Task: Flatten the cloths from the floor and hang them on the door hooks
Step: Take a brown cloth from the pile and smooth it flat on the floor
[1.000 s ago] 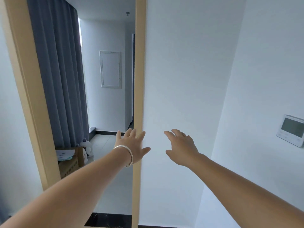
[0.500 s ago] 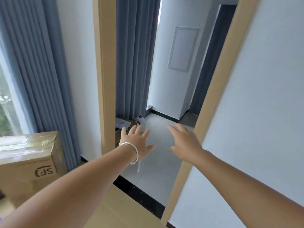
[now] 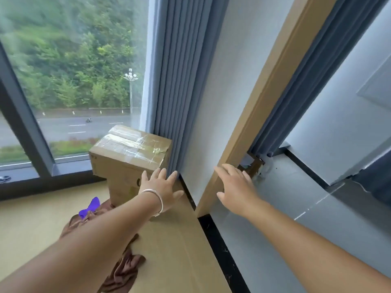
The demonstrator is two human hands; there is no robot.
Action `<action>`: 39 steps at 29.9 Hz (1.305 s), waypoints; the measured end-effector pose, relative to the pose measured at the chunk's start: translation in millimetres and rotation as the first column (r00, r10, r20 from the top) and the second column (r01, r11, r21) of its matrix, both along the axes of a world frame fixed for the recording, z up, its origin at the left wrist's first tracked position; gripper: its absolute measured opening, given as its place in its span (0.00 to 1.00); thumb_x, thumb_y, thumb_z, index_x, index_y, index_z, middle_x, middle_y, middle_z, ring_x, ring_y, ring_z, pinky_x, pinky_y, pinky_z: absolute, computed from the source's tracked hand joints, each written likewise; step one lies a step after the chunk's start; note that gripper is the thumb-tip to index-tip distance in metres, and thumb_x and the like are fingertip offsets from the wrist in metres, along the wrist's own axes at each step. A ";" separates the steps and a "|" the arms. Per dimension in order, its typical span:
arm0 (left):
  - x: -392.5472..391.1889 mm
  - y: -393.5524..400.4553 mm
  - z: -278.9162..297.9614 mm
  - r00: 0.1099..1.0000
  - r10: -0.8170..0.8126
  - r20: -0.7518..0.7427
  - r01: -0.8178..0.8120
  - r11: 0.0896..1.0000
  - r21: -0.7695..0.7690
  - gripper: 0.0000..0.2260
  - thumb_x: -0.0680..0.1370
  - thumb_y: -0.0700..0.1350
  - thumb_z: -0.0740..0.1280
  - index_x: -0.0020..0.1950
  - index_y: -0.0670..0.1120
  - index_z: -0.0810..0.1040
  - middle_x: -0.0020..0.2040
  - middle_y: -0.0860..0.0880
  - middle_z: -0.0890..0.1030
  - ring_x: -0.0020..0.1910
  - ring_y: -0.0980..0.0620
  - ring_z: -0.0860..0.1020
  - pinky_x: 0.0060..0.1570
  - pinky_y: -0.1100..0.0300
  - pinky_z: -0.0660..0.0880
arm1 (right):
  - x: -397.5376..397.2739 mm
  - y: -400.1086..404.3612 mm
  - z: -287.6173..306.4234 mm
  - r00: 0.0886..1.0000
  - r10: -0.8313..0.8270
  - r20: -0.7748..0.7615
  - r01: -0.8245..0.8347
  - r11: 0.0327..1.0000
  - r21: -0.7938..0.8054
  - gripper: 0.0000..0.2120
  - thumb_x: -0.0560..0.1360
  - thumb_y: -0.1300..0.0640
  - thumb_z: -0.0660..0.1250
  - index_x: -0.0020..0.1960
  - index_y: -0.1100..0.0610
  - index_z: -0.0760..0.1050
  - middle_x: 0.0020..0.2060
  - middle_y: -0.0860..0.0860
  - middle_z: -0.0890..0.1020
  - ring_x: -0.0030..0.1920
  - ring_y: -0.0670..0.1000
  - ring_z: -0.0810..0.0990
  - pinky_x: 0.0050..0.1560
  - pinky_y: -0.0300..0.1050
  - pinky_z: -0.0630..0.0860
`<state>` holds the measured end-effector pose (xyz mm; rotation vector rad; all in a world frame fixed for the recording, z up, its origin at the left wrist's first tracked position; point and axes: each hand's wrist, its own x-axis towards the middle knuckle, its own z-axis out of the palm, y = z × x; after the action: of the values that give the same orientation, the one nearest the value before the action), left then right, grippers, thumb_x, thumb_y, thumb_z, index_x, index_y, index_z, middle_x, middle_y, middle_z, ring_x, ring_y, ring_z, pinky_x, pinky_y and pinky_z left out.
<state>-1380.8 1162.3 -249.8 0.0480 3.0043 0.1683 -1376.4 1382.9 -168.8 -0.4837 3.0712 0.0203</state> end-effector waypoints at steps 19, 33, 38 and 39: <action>176.1 -190.9 -223.1 0.486 0.767 0.418 -0.792 0.589 -0.162 0.31 0.77 0.67 0.48 0.78 0.55 0.49 0.77 0.46 0.57 0.76 0.48 0.53 0.72 0.39 0.50 | -72.9 -266.5 -262.5 0.642 0.627 0.441 -0.700 0.714 0.005 0.34 0.73 0.50 0.68 0.75 0.47 0.58 0.73 0.50 0.63 0.71 0.53 0.63 0.72 0.54 0.56; 92.9 -115.5 -472.0 0.317 0.733 0.602 -0.893 0.445 -0.071 0.30 0.78 0.65 0.53 0.77 0.56 0.53 0.77 0.46 0.56 0.77 0.48 0.52 0.72 0.40 0.48 | -160.3 -262.9 -513.5 0.430 0.680 0.595 -0.851 0.525 0.015 0.32 0.74 0.49 0.68 0.74 0.52 0.61 0.68 0.51 0.68 0.69 0.54 0.66 0.69 0.55 0.63; 59.1 -136.2 -579.6 0.344 0.762 0.548 -0.907 0.421 -0.017 0.30 0.77 0.65 0.54 0.77 0.56 0.53 0.76 0.47 0.58 0.76 0.48 0.53 0.72 0.40 0.49 | -184.4 -289.1 -619.5 0.456 0.697 0.554 -0.839 0.544 0.005 0.29 0.74 0.48 0.68 0.71 0.53 0.65 0.65 0.51 0.71 0.67 0.54 0.68 0.67 0.52 0.65; 51.9 -143.0 -599.0 0.352 0.771 0.531 -0.909 0.417 -0.003 0.30 0.77 0.65 0.55 0.77 0.56 0.53 0.76 0.47 0.58 0.76 0.48 0.53 0.72 0.40 0.50 | -188.2 -295.5 -639.3 0.460 0.706 0.538 -0.839 0.544 0.003 0.28 0.74 0.48 0.69 0.71 0.53 0.65 0.65 0.52 0.72 0.66 0.55 0.68 0.66 0.52 0.65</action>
<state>-1328.9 1019.2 -848.8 -1.3795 2.1467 0.6254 -1564.6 1087.4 -808.2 -1.5673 2.0367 0.2908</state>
